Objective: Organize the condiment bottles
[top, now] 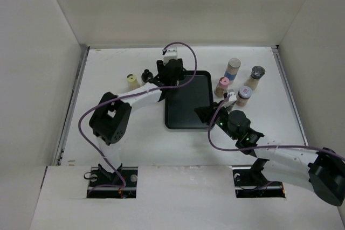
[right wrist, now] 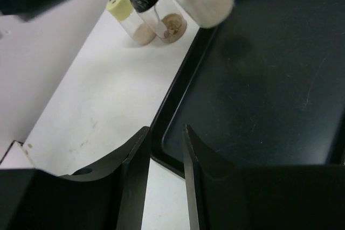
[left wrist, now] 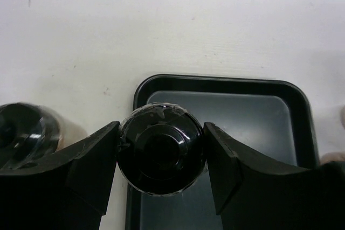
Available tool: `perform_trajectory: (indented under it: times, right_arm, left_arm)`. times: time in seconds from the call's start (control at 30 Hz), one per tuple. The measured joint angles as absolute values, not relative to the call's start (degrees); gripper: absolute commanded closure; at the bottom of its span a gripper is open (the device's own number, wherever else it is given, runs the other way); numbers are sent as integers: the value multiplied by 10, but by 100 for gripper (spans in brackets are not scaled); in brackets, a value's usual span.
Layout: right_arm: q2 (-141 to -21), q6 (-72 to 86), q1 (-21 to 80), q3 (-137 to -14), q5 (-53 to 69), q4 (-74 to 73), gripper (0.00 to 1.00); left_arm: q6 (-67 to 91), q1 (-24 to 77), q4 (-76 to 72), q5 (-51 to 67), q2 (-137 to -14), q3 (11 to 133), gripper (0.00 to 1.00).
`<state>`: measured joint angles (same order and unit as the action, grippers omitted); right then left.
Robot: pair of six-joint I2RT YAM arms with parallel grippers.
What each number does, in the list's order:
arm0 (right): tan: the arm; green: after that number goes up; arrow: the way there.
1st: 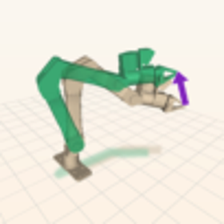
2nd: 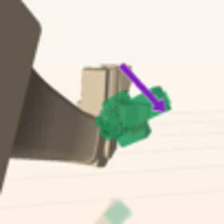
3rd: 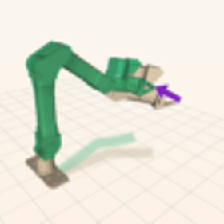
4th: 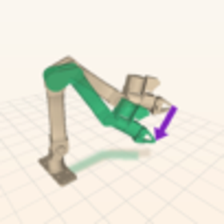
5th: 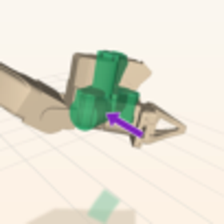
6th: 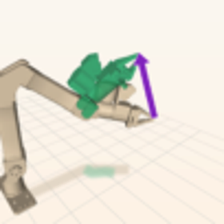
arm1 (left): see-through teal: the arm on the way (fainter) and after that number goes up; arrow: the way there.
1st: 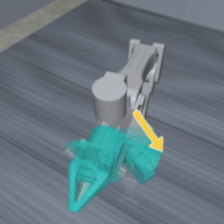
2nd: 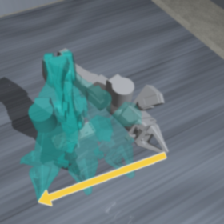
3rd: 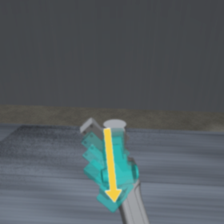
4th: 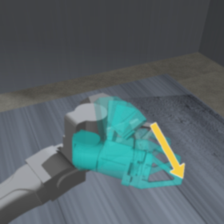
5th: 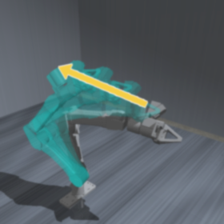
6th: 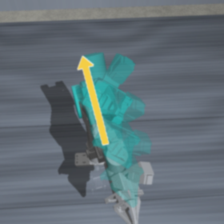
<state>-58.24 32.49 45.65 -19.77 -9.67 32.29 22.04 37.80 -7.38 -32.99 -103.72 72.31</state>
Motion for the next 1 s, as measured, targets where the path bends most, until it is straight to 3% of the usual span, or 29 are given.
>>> perform_trajectory:
  times: [0.33, 0.47, 0.6, 0.7, 1.0]
  right_arm:
    - [-578, 331, 447, -197, -96, 325, 61]
    - [-578, 333, 447, -197, -96, 326, 61]
    - [-578, 333, 447, -197, -96, 326, 60]
    - [-578, 333, 447, -197, -96, 326, 60]
    - [-583, 333, 447, -197, -96, 326, 59]
  left_arm:
    - [206, 351, -79, -297, -1161, 817, 68]
    - [203, 346, -85, -293, -1175, 832, 56]
    - [199, 345, -98, -290, -1185, 837, 35]
    - [197, 345, -107, -288, -1187, 837, 25]
    - [196, 355, -132, -284, -1123, 783, 19]
